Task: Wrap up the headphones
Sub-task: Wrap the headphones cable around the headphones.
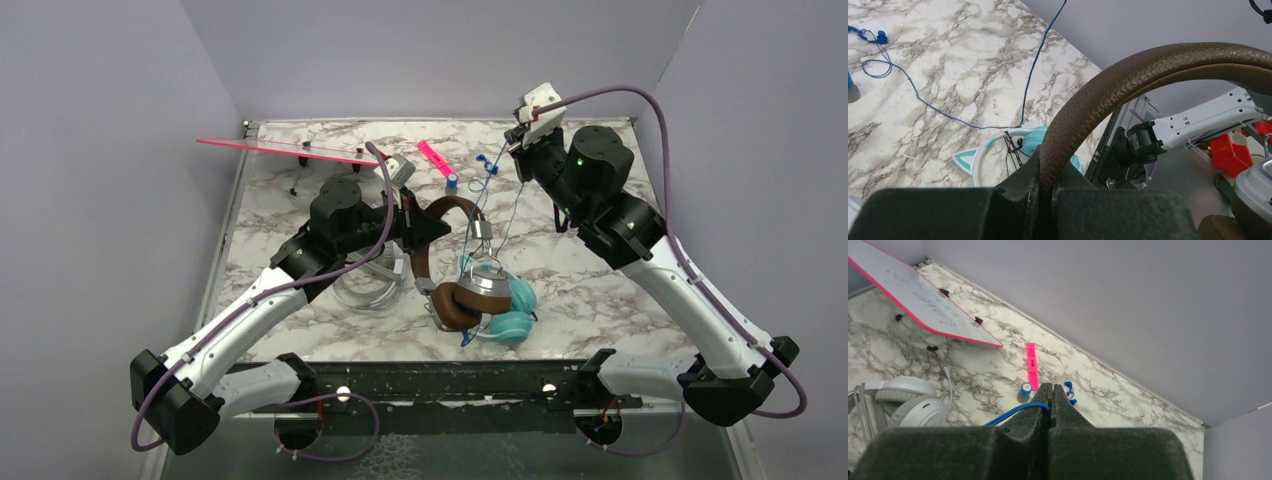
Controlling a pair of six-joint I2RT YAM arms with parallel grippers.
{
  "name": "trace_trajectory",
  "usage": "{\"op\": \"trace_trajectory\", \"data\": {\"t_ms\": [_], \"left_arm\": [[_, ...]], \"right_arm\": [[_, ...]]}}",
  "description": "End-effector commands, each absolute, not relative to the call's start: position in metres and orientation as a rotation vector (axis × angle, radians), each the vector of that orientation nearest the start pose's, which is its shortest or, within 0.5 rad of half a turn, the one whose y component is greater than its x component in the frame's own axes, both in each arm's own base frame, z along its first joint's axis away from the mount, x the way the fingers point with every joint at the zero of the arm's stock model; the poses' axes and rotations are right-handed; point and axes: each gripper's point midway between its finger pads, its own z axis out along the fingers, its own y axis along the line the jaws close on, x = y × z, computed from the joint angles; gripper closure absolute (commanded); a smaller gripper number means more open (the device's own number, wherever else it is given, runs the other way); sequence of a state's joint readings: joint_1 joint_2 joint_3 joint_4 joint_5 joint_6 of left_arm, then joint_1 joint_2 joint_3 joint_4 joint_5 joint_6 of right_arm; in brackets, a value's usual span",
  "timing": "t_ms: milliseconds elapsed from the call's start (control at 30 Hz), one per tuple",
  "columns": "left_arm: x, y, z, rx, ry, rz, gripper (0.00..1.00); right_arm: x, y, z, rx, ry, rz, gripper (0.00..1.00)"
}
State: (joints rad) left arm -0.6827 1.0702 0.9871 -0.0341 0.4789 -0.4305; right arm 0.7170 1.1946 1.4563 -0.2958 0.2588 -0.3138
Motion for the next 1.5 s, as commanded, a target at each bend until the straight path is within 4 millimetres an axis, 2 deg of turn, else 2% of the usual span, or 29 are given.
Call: {"op": "trace_trajectory", "data": {"t_ms": [0, 300, 533, 800, 967, 1067, 1267, 1467], "left_arm": [[0.212, -0.296, 0.349, 0.571, 1.686, -1.235, 1.0], [0.226, -0.299, 0.318, 0.485, 1.865, -1.198, 1.0], [0.235, -0.297, 0.306, 0.407, 1.946, -1.159, 1.0], [0.239, -0.296, 0.31, 0.374, 1.946, -1.148, 1.0], [0.238, -0.296, 0.321, 0.361, 1.912, -1.177, 1.0], [0.242, -0.292, 0.321, 0.333, 1.924, -1.157, 1.0], [0.247, -0.284, 0.317, 0.305, 1.947, -1.143, 1.0], [0.248, -0.283, 0.322, 0.298, 1.939, -1.151, 1.0]], "right_arm": [[0.317, 0.193, 0.446, -0.529, 1.471, 0.134, 1.0], [0.31, 0.185, 0.459, -0.511, 1.452, 0.132, 0.99], [0.296, 0.184, 0.463, -0.529, 1.426, 0.185, 1.0], [0.282, 0.171, 0.458, -0.511, 1.423, 0.188, 0.99], [0.28, 0.168, 0.442, -0.513, 1.463, 0.183, 1.0], [0.271, 0.162, 0.442, -0.493, 1.449, 0.203, 0.99], [0.264, 0.14, 0.434, -0.445, 1.485, 0.14, 0.99], [0.255, 0.122, 0.436, -0.387, 1.463, 0.118, 1.0]]}}
